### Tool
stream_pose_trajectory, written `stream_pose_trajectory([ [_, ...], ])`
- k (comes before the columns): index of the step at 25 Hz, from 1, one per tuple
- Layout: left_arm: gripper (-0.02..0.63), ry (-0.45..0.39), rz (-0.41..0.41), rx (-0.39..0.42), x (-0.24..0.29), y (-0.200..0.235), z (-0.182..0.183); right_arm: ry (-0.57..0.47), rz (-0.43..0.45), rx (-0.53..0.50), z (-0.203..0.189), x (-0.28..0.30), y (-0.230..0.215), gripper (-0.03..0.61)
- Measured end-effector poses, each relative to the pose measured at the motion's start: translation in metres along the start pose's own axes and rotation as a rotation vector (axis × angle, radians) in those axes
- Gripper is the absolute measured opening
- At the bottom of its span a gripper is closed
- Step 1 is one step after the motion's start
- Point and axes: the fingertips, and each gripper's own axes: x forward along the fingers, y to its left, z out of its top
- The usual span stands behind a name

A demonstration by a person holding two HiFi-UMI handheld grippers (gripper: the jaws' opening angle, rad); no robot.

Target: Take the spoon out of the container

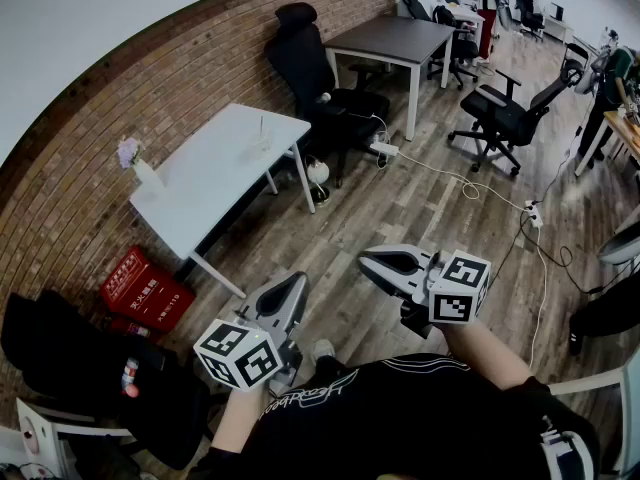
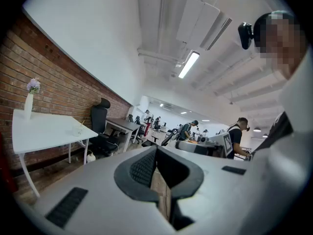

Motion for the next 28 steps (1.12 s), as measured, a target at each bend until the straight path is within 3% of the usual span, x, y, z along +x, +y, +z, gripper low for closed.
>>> stream_pose_trajectory([
  [9, 0.005, 0.006, 0.0, 0.008, 0.001, -0.013, -0.009, 0.0, 0.005, -0.004, -0.004, -0.013, 0.005, -0.003],
  [18, 0.005, 0.003, 0.007, -0.007, 0.005, 0.006, -0.008, 0.033, -0.005, 0.008, -0.014, 0.002, -0.01, -0.003],
  [28, 0.005, 0.009, -0.005, -0.04, 0.042, 0.082, 0.01, 0.039, -0.015, 0.034, -0.007, 0.062, -0.071, -0.003],
])
